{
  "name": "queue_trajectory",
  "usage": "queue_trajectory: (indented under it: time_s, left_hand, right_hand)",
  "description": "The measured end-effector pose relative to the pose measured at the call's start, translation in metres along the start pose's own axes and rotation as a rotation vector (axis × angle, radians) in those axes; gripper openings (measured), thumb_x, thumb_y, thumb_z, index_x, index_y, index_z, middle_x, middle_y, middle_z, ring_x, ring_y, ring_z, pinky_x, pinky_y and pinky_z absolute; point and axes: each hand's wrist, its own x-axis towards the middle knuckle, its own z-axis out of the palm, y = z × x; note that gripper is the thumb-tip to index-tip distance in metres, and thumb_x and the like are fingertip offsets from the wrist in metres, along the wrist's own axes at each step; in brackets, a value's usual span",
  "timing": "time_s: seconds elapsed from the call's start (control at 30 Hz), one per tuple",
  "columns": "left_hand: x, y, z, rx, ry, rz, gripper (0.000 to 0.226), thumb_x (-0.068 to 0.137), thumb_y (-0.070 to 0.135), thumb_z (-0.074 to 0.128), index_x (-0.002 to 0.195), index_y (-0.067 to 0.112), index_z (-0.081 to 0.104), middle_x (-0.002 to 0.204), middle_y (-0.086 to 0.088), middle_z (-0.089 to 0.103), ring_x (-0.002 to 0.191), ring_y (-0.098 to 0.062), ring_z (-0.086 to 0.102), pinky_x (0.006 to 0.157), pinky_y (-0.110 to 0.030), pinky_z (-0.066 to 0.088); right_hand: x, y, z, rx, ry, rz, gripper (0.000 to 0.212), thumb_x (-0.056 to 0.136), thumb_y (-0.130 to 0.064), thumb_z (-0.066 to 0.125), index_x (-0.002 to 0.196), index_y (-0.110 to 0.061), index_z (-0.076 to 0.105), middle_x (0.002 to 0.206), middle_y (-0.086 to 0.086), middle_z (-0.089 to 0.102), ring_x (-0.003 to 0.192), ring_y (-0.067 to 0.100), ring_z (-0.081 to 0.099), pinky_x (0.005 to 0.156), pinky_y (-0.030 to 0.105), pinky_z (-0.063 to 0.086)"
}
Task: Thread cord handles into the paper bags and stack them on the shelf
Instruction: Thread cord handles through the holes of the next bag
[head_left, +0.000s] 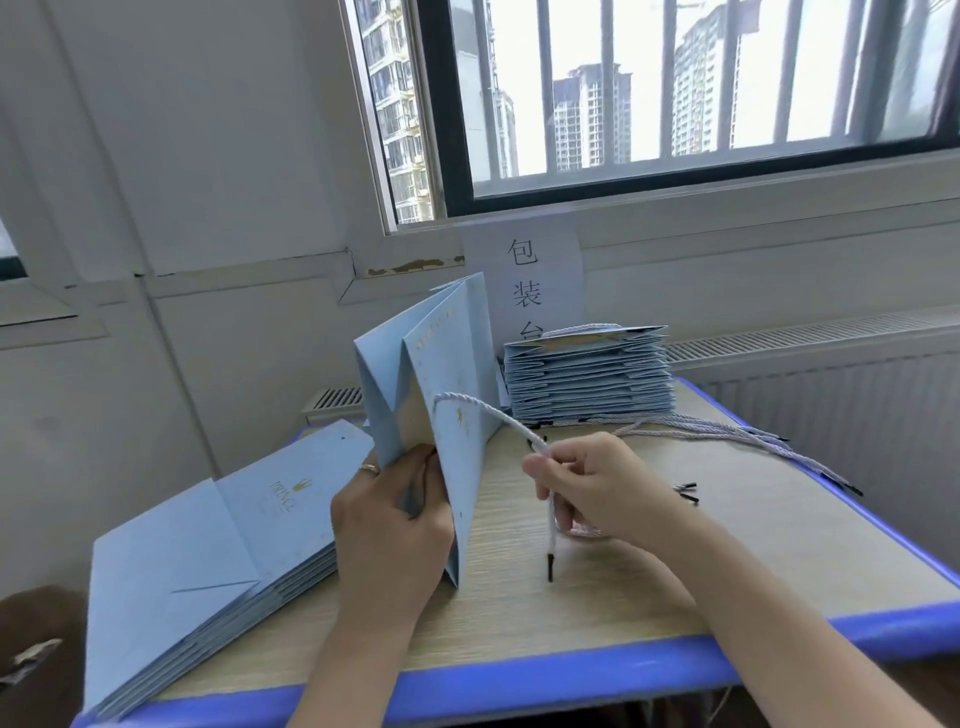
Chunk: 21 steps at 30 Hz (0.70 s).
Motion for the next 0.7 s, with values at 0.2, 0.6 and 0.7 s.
queue_trajectory:
  time_s: [0.2,0.6,0.7]
  left_hand:
    - [-0.003,-0.001,-0.004,0.009,-0.069,0.016,0.019,0.080,0.019,0.058,0.065,0.019,0.069,0.052,0.006,0.044,0.055,-0.014,0.043,0.049,-0.016,0.028]
    - [-0.014,-0.011,-0.013,-0.087,-0.288,-0.155,0.017,0.077,0.024,0.070,0.073,0.040,0.071,0.056,0.003,0.061,0.061,-0.017,0.055,0.057,-0.029,0.040]
    - [-0.014,-0.008,-0.012,-0.082,-0.324,-0.140,0.026,0.080,0.014,0.073,0.075,0.039,0.072,0.063,0.010,0.066,0.066,-0.010,0.061,0.057,-0.021,0.043]
  right_hand:
    - [-0.002,-0.005,-0.002,0.100,-0.058,0.012,0.035,0.076,-0.009,0.084,0.061,-0.020,0.054,0.057,-0.003,0.052,0.054,0.015,0.041,0.052,0.026,0.036]
    - [-0.003,-0.003,0.003,0.138,-0.215,0.033,0.020,0.096,-0.002,0.055,0.088,-0.007,0.073,0.068,-0.003,0.065,0.052,0.005,0.047,0.048,0.016,0.037]
    - [-0.003,-0.001,0.003,0.082,-0.197,-0.009,0.011,0.091,-0.012,0.069,0.083,-0.005,0.073,0.065,-0.002,0.060,0.052,0.007,0.044,0.050,0.019,0.036]
